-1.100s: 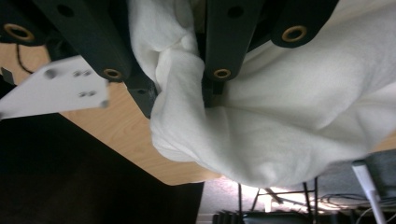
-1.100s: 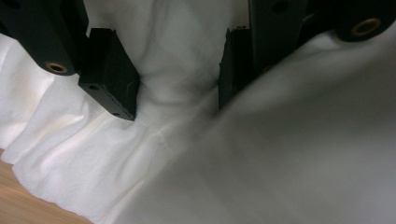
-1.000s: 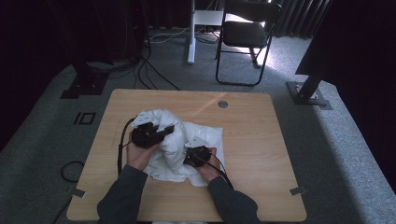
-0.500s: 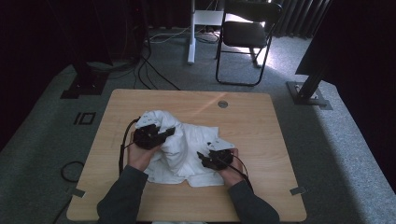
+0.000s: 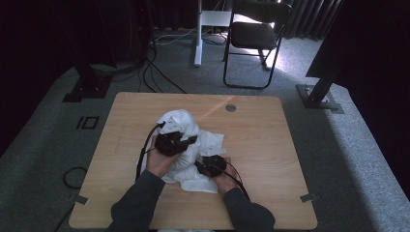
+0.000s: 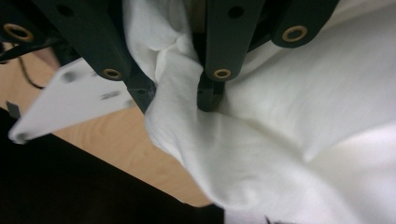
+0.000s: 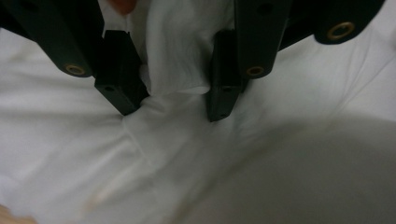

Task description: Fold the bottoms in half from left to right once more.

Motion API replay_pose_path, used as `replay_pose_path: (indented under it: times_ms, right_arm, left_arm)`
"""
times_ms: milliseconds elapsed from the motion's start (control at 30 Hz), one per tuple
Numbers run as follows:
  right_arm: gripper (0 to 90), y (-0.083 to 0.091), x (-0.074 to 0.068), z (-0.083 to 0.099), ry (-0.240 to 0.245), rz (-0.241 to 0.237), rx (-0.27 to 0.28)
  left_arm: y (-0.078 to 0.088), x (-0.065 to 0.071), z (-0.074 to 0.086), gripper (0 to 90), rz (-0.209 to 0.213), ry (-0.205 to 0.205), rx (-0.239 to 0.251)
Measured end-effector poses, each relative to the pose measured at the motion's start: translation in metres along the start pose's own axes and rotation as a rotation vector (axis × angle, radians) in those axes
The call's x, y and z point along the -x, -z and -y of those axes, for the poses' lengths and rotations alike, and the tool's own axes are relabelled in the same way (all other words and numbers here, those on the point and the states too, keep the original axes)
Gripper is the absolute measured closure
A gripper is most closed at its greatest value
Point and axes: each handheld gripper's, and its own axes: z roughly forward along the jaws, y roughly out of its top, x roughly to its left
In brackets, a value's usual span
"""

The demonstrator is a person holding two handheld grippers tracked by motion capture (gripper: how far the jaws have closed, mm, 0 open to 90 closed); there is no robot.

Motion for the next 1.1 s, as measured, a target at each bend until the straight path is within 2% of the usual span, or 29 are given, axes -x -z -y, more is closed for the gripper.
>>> replay_pose_path:
  times_ms: [67, 100, 167, 200, 233, 367, 400, 500, 533, 600, 733, 800, 867, 933, 1000, 1067, 1100]
  right_arm:
    - [56.4, -0.001, 0.001, -0.001, 0.010, -0.044, 0.001]
    - [54.4, 0.002, 0.006, -0.001, 0.003, -0.082, -0.005]
    - [53.1, 0.011, 0.015, 0.002, -0.009, -0.130, -0.007]
    - [51.6, 0.018, 0.021, 0.005, -0.005, -0.132, 0.000]
    - [50.5, 0.025, 0.027, 0.009, -0.004, -0.121, 0.005]
    - [53.0, 0.047, 0.055, 0.022, -0.085, -0.037, 0.011]
    - [54.2, 0.049, 0.061, 0.024, -0.114, -0.023, 0.007]
    - [55.4, 0.050, 0.072, 0.027, -0.150, 0.047, -0.020]
    - [55.4, 0.052, 0.075, 0.027, -0.179, 0.063, -0.012]
    - [54.9, 0.063, 0.080, 0.024, -0.224, 0.066, 0.043]
    - [51.6, 0.096, 0.075, 0.006, -0.202, 0.071, 0.180]
    - [49.8, 0.111, 0.068, -0.005, -0.171, 0.043, 0.253]
    - [45.8, 0.119, 0.059, -0.014, -0.137, -0.003, 0.297]
    - [43.5, 0.115, 0.049, -0.021, -0.087, -0.044, 0.282]
    - [45.3, 0.105, 0.044, -0.024, -0.062, -0.009, 0.241]
    - [57.8, 0.092, 0.045, -0.023, -0.084, 0.023, 0.168]
    - [64.2, 0.085, 0.048, -0.021, -0.098, 0.010, 0.148]
  left_arm:
    - [-0.008, 0.003, 0.006, 78.7, -0.006, -0.015, -0.030]
    - [-0.010, 0.004, 0.008, 78.6, -0.006, -0.015, -0.039]
    - [-0.013, 0.003, 0.014, 78.6, 0.009, -0.002, -0.048]
    - [-0.015, 0.003, 0.017, 78.6, 0.016, 0.002, -0.053]
    - [-0.018, 0.005, 0.020, 78.6, 0.024, 0.003, -0.061]
    - [-0.030, 0.014, 0.031, 78.5, 0.050, 0.000, -0.094]
    - [-0.034, 0.017, 0.035, 78.5, 0.059, -0.001, -0.106]
    - [-0.047, 0.027, 0.048, 78.4, 0.075, -0.030, -0.153]
    - [-0.050, 0.030, 0.052, 78.4, 0.076, -0.040, -0.167]
    - [-0.058, 0.035, 0.060, 78.4, 0.076, -0.048, -0.189]
    - [-0.070, 0.034, 0.069, 78.4, 0.086, -0.026, -0.196]
    - [-0.073, 0.033, 0.072, 78.3, 0.088, -0.016, -0.193]
    - [-0.074, 0.034, 0.073, 78.1, 0.083, -0.011, -0.190]
    - [-0.073, 0.035, 0.073, 77.9, 0.081, -0.010, -0.191]
    - [-0.073, 0.035, 0.073, 77.4, 0.082, -0.008, -0.189]
    - [-0.072, 0.035, 0.072, 76.6, 0.088, 0.003, -0.187]
    - [-0.072, 0.034, 0.072, 75.8, 0.094, 0.010, -0.187]
